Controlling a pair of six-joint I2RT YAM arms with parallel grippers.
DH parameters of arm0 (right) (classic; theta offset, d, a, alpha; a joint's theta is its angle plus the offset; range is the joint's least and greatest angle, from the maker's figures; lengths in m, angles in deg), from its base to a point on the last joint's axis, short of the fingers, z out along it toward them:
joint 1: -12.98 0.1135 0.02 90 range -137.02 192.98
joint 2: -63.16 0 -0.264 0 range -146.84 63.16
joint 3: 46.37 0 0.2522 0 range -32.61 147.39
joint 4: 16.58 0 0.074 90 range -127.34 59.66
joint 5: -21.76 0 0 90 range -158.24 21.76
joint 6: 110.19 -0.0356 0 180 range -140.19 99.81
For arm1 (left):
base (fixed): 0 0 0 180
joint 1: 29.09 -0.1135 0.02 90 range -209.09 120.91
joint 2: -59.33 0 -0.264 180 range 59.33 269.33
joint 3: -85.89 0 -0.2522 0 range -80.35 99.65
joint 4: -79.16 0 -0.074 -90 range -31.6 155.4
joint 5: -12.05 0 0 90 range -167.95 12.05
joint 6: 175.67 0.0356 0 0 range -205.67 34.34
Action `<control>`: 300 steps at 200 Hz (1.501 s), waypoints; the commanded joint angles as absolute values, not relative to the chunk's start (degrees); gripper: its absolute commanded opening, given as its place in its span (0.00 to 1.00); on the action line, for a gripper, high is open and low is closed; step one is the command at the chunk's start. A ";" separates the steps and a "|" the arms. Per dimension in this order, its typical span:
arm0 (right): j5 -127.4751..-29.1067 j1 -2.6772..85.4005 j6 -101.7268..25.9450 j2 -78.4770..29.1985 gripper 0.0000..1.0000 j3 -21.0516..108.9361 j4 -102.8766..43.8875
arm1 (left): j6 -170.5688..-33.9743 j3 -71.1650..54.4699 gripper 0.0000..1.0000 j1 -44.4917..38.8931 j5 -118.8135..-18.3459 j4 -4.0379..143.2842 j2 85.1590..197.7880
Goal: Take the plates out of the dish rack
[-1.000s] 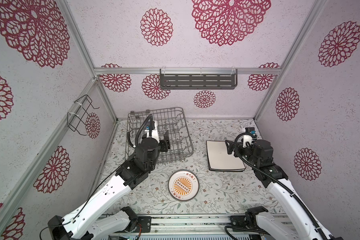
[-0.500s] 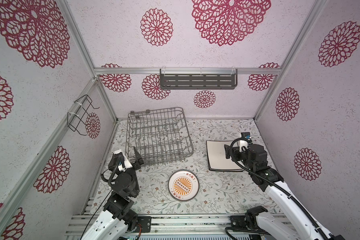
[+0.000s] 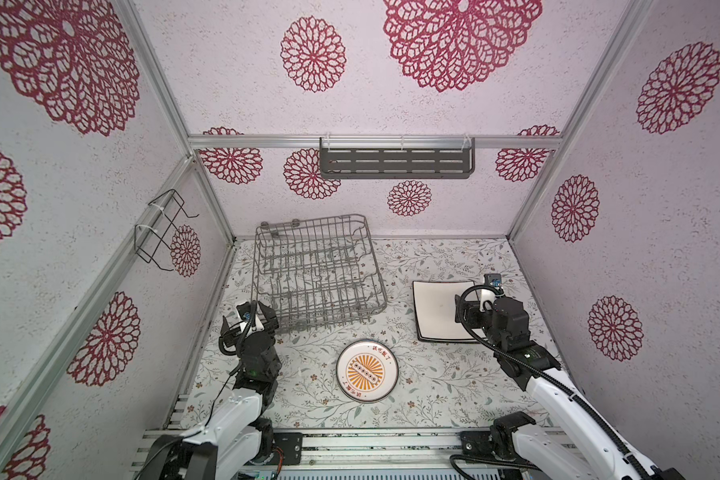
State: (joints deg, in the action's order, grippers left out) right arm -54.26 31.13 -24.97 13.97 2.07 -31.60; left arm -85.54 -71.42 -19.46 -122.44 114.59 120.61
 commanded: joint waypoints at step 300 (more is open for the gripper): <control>-57.24 12.93 -23.91 1.92 0.99 -17.38 12.10 | -93.31 -56.57 0.97 -35.02 -93.28 117.68 148.89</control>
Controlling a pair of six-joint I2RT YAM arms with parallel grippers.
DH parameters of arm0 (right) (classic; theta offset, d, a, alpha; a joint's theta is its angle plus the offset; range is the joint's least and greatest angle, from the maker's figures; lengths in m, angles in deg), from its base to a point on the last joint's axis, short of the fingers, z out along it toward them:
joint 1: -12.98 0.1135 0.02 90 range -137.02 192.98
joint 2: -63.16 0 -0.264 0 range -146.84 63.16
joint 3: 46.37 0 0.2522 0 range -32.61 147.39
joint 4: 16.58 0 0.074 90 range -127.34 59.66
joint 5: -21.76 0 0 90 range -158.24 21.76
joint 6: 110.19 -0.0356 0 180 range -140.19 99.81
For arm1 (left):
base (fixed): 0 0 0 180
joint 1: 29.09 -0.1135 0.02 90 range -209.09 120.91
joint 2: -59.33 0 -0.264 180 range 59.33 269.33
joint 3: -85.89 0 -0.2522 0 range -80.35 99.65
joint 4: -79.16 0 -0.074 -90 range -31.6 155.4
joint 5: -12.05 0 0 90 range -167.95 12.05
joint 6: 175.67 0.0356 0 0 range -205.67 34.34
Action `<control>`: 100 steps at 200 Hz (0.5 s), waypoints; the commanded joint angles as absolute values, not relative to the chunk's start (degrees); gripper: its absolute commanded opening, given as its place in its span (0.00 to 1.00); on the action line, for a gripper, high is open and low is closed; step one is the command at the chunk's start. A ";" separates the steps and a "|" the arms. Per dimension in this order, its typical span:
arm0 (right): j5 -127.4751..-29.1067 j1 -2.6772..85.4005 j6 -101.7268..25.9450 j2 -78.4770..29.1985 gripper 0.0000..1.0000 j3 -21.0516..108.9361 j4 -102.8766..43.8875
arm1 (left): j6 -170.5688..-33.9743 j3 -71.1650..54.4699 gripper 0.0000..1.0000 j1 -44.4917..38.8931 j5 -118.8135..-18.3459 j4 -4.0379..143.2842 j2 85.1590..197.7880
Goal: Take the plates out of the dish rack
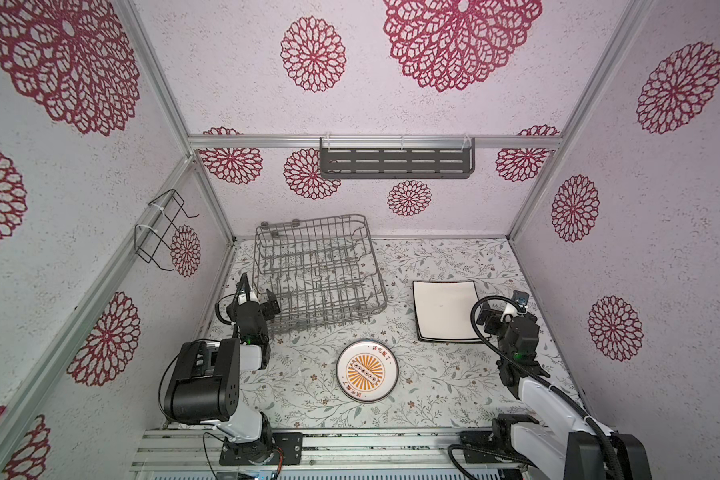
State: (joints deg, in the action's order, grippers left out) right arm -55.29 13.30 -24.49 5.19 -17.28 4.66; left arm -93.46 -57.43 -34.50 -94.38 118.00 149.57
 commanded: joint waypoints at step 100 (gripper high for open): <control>-62.84 12.45 -21.85 -19.08 0.99 -16.80 31.44 | -93.31 -56.52 0.97 -35.15 -92.85 117.48 148.89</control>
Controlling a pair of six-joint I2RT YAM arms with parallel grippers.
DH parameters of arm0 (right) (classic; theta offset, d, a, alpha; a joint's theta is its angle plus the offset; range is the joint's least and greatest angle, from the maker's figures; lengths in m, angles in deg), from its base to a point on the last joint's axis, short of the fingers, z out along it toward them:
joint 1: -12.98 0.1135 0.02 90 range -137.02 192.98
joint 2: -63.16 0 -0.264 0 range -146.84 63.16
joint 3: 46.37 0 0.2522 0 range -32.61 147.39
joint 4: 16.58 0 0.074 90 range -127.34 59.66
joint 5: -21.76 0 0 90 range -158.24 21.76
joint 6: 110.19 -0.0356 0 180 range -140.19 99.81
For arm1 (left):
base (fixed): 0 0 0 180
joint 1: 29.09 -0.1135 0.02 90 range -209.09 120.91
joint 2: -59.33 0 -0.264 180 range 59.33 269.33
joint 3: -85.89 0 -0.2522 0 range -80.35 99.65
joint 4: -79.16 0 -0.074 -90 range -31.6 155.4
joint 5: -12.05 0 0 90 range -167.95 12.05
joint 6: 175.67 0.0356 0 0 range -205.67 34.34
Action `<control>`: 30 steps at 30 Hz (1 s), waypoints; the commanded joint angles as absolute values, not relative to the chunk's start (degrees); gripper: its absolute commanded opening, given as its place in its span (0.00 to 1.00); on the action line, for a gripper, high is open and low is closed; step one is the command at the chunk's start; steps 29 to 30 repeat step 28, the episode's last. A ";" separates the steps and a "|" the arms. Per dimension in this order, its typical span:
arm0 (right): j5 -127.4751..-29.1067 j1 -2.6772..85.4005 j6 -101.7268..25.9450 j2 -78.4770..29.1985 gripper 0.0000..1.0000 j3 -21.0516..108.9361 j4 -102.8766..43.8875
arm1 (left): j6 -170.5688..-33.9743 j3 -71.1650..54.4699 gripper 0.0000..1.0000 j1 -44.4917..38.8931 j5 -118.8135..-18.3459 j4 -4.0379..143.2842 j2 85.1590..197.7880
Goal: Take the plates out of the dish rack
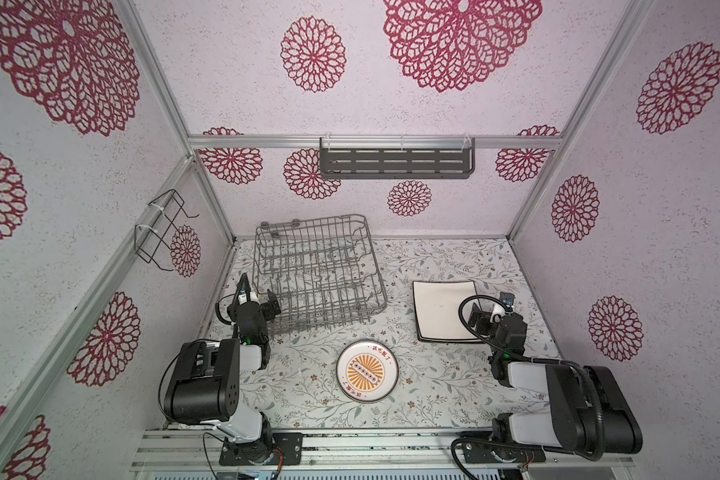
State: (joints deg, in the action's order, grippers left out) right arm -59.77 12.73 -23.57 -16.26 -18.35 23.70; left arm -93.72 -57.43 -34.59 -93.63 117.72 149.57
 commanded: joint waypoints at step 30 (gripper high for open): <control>-57.26 14.38 -21.16 -24.83 0.99 -17.19 36.88 | -93.73 -55.78 0.97 -35.77 -91.84 116.33 149.29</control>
